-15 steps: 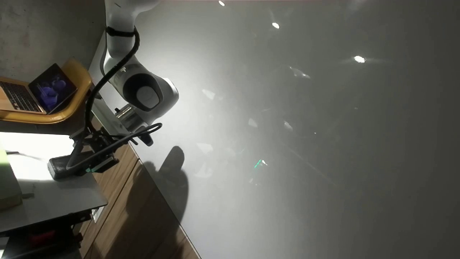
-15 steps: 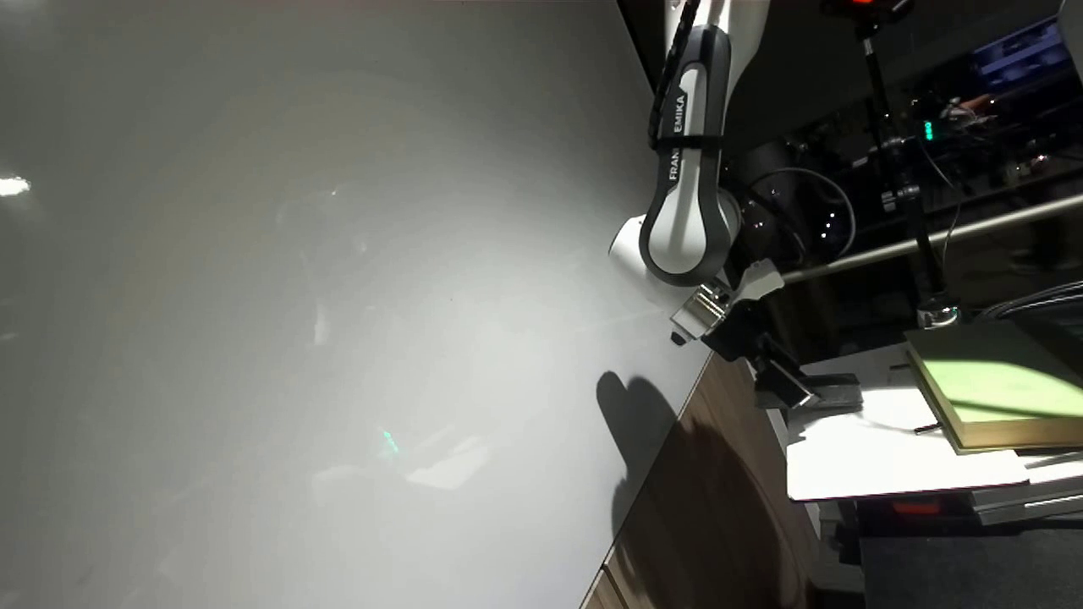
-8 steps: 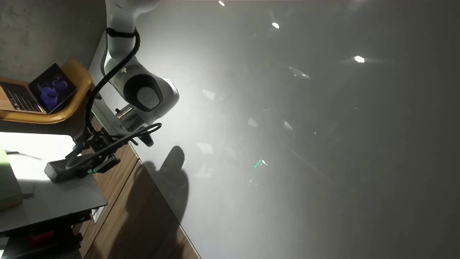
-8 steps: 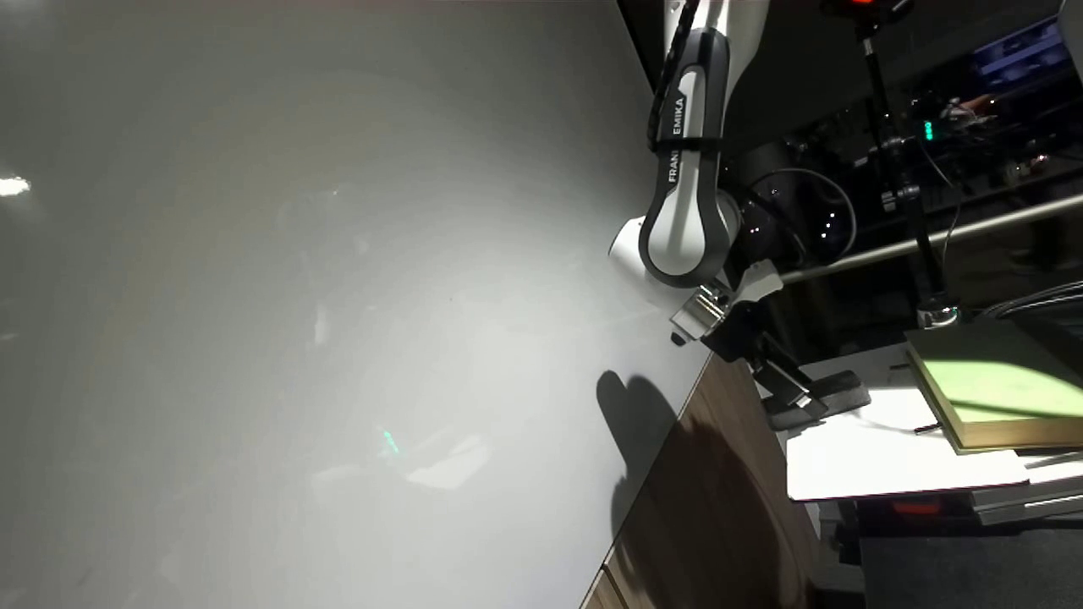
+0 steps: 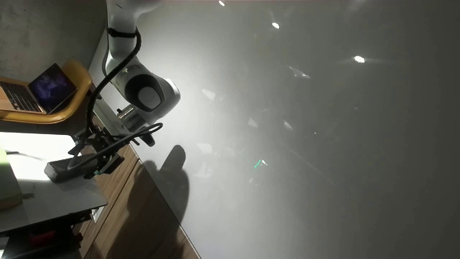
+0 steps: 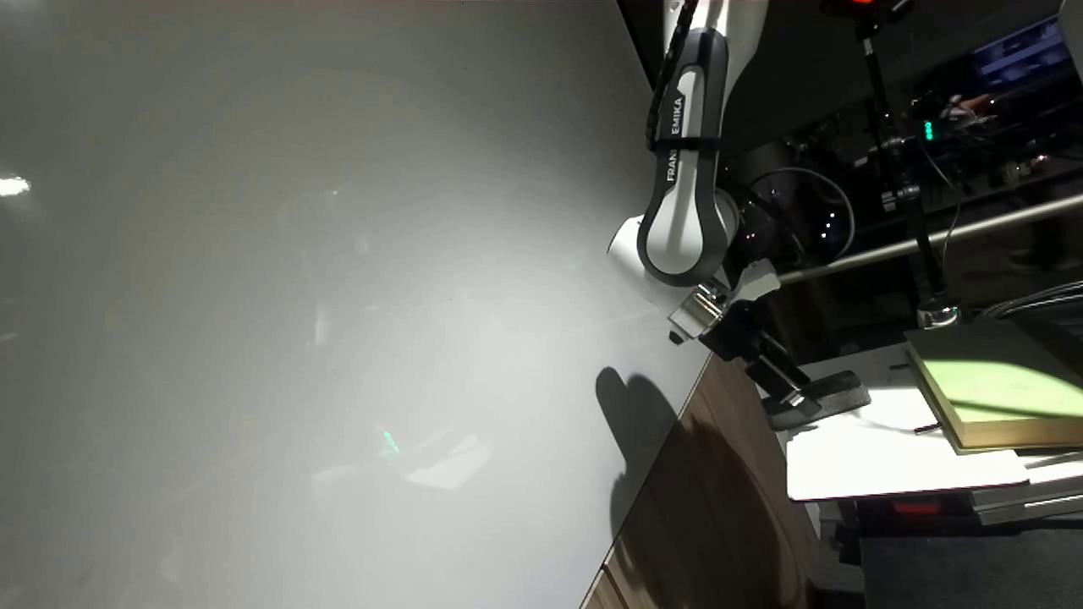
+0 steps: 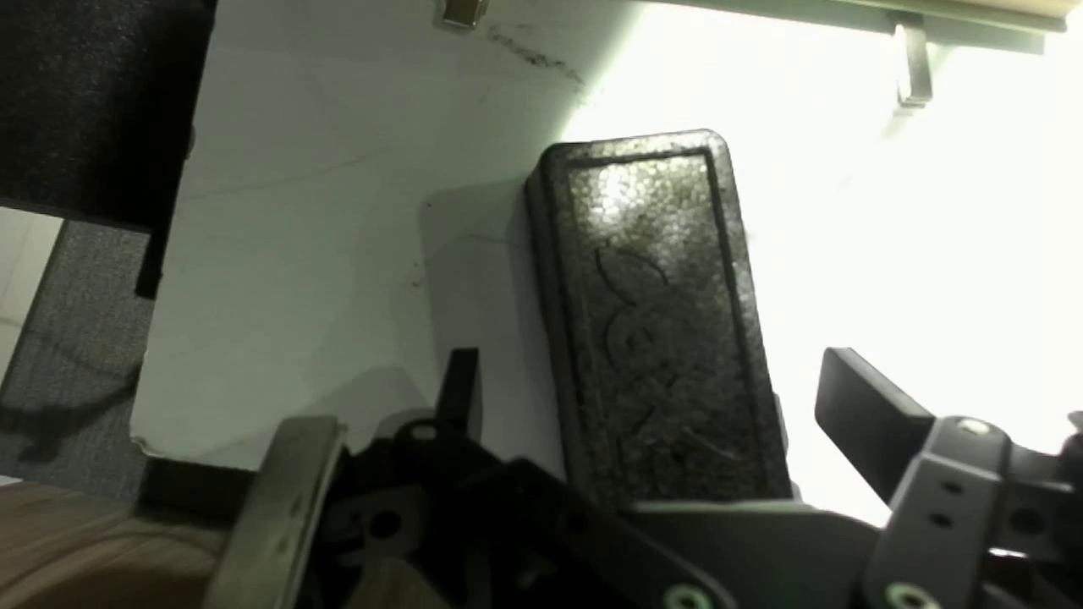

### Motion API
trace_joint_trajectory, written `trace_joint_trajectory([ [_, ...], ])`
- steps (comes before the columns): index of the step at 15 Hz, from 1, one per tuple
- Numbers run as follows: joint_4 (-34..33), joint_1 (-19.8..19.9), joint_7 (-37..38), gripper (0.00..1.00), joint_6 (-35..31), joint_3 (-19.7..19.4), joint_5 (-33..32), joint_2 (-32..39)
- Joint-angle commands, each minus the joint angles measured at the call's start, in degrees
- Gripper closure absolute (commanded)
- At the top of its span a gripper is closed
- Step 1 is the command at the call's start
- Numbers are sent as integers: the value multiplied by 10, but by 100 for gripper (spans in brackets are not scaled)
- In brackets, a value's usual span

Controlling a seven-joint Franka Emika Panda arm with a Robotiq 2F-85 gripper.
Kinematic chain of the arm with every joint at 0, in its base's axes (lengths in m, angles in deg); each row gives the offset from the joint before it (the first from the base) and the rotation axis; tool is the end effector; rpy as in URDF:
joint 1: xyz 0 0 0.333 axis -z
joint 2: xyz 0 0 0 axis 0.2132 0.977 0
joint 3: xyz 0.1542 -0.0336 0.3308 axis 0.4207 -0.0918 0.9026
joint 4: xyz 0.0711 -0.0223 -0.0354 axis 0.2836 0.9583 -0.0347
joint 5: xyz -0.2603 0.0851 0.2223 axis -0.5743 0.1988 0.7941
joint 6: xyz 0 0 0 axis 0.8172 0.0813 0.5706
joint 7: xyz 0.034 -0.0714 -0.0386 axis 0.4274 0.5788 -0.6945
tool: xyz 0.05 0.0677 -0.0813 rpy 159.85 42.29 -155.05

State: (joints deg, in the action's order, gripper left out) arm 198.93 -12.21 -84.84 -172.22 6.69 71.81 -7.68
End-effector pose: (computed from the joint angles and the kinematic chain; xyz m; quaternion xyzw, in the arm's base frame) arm 0.4362 0.0143 0.2400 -0.9608 -0.1240 0.2472 0.0189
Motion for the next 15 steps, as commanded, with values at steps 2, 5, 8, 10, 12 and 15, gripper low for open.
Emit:
trace_joint_trajectory([
  [2, 6, -4, 1, 27, -22, 2, -13, -13],
  [5, 8, -9, 5, 36, -38, 2, -18, -12],
  [8, 12, -12, 7, 60, -48, 3, -23, -11],
  [10, 15, -13, 11, 69, -53, 3, -27, -14],
  [12, 19, -18, 26, 69, -47, 5, -26, -23],
  [15, 31, -32, 64, 69, -46, 8, -30, -41],
])
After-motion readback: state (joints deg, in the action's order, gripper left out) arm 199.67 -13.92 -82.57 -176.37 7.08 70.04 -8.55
